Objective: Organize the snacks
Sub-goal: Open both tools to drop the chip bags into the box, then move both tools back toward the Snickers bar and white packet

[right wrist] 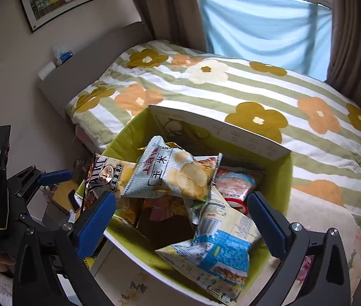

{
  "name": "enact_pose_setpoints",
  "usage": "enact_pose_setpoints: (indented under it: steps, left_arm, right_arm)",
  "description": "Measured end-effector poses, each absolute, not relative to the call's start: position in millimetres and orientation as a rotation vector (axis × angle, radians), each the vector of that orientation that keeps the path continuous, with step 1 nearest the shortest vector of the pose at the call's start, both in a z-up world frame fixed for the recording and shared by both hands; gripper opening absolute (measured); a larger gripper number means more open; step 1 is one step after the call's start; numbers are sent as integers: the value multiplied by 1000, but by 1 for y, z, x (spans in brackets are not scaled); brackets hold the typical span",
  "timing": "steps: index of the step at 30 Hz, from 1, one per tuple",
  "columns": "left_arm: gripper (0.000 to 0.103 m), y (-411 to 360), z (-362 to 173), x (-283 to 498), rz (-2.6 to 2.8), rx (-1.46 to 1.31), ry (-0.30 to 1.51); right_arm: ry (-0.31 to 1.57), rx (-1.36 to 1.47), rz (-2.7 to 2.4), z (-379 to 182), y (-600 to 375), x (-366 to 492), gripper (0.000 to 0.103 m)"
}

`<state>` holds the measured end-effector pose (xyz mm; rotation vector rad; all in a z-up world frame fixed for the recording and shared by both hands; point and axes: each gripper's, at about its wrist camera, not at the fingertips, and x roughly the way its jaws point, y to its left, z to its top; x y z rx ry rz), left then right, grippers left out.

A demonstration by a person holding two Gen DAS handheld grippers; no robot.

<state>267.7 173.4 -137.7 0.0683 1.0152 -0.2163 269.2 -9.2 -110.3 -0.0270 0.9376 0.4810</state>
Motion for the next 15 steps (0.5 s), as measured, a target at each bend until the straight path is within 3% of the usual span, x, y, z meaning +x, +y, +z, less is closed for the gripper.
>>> enact_pose_setpoints:
  steps: [15]
  left_arm:
    - [102, 90, -95, 243, -402, 116, 886]
  right_arm:
    - [820, -14, 212, -70, -135, 211, 103]
